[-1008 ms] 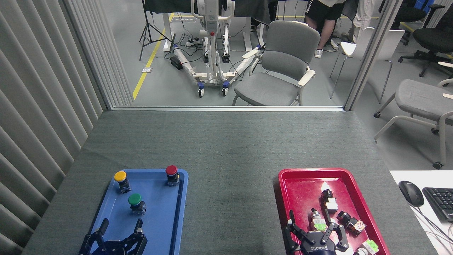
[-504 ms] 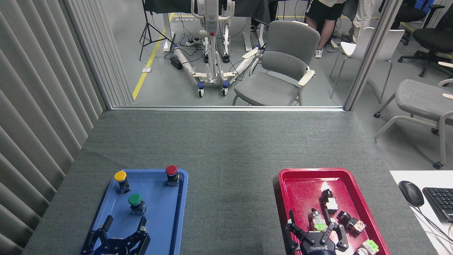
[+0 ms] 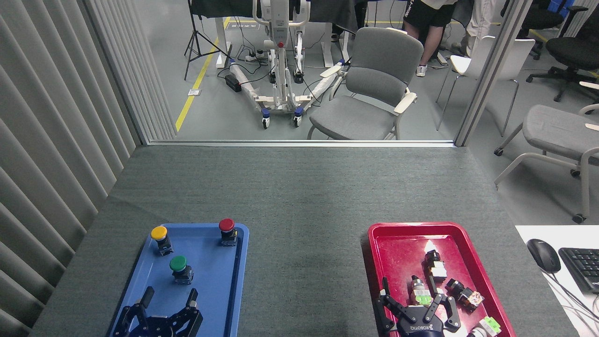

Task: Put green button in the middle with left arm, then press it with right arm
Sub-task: 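Move the left hand forward toward the green button on the blue tray, then close the left hand around the green button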

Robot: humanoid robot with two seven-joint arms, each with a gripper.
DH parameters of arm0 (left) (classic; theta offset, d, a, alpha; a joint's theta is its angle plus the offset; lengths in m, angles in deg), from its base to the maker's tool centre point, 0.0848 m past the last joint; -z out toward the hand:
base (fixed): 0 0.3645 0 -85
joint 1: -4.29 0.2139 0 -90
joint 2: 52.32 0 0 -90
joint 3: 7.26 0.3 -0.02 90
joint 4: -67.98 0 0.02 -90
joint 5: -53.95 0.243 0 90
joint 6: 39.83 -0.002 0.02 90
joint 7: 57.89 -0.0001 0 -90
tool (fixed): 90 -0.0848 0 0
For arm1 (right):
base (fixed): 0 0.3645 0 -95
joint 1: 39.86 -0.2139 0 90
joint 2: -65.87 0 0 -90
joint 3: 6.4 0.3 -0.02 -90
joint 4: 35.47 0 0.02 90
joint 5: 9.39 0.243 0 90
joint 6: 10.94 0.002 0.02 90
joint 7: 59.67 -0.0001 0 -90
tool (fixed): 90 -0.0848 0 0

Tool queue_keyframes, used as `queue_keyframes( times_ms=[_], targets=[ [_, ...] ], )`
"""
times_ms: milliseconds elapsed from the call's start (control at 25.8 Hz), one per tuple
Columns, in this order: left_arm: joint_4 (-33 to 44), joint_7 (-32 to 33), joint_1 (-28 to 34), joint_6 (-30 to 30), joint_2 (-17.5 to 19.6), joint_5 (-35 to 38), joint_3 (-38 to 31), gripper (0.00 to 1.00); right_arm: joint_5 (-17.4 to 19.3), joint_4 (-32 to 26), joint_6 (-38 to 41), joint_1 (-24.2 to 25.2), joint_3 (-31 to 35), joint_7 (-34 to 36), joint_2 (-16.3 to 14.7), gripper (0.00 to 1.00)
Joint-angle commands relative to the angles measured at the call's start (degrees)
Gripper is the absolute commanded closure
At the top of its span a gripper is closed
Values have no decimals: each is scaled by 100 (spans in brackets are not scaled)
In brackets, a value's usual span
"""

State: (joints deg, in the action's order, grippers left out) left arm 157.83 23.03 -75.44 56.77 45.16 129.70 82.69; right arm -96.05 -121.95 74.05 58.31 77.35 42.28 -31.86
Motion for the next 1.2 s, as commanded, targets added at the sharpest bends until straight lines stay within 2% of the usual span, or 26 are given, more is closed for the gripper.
queue_keyframes(
  times_ms=[0,116,620,853,1163],
  targets=[
    [-64,-5,-42,-10,-19,1,5,1,0,0,-8,9,-9,0,0,0],
    [-73,3,-42,-1,-115,10,5,1,0,0,-8,0,0,0,0,0],
    [-91,3,-253,-1,-124,19,66,5,0,0,-17,0,0,-9,-44,0],
    [-196,21,-253,25,-106,19,75,1,0,0,-17,0,0,-9,-44,0],
    [-346,3,-315,34,-115,19,128,1,0,0,-17,0,0,-9,-35,0]
  ],
)
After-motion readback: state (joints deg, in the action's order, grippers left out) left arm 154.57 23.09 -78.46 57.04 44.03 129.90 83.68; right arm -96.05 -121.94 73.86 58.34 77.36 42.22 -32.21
